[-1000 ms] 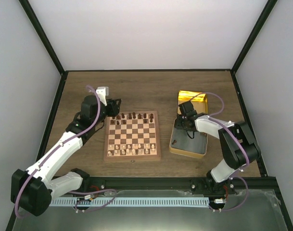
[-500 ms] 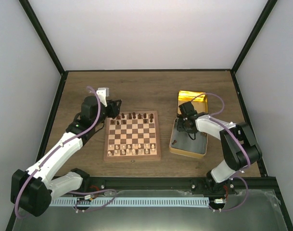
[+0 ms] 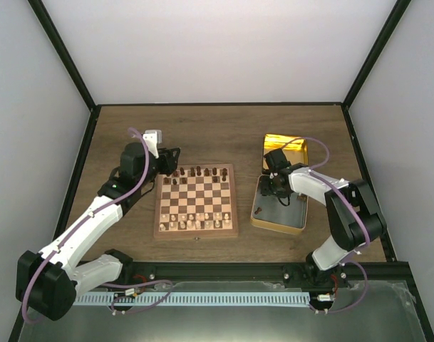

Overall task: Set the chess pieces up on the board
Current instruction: Pick up the chess piece from the storage box.

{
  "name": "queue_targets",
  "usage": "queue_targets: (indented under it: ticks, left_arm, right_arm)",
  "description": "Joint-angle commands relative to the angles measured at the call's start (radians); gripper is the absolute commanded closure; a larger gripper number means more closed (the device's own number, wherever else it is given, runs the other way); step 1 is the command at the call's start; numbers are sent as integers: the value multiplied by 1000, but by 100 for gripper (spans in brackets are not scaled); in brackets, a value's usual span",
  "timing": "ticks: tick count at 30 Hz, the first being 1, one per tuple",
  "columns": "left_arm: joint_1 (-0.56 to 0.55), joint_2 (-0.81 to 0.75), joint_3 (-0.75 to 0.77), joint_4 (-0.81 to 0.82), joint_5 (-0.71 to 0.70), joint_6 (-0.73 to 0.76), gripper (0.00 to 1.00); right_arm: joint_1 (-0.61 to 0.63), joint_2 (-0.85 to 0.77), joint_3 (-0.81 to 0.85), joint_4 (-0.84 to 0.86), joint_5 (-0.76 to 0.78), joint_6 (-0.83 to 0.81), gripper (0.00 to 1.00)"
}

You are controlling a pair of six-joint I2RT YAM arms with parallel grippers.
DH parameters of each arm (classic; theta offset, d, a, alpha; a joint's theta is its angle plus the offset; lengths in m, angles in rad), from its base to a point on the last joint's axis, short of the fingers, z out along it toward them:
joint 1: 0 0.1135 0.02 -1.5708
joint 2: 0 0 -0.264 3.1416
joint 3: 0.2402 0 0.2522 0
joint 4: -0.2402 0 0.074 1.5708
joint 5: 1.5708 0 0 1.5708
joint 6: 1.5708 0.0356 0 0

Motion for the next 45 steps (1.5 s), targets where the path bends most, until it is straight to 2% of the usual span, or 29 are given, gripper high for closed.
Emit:
queue_targets:
  ticks: [1, 7, 11, 17, 21, 26, 34, 39, 45]
  left_arm:
    - [1, -6, -16, 31, 9, 14, 49]
    - [1, -1, -17, 32, 10, 14, 49]
    - [1, -1, -17, 32, 5, 15, 49]
    - [1, -7, -14, 22, 1, 18, 49]
    - [1, -13, -16, 23, -2, 17, 49]
    - [1, -6, -15, 27, 5, 15, 48]
    - [2, -10, -18, 24, 6, 14, 49]
    - [1, -10, -20, 27, 11, 5, 48]
    - [1, -26, -27, 24, 16, -1, 48]
  right_arm:
    - [-4, -5, 26, -42, -37, -7, 66]
    - [4, 39, 62, -61, 28, 2, 74]
    - [5, 77, 86, -45, 72, -3, 68]
    - [7, 95, 95, -70, 63, -2, 70]
    - [10, 61, 68, -103, 72, 22, 65]
    - [16, 47, 42, -119, 75, 49, 64]
    - [25, 48, 40, -123, 40, 65, 71]
    - [26, 50, 36, -118, 37, 87, 80]
    - [29, 37, 32, -113, 40, 100, 80]
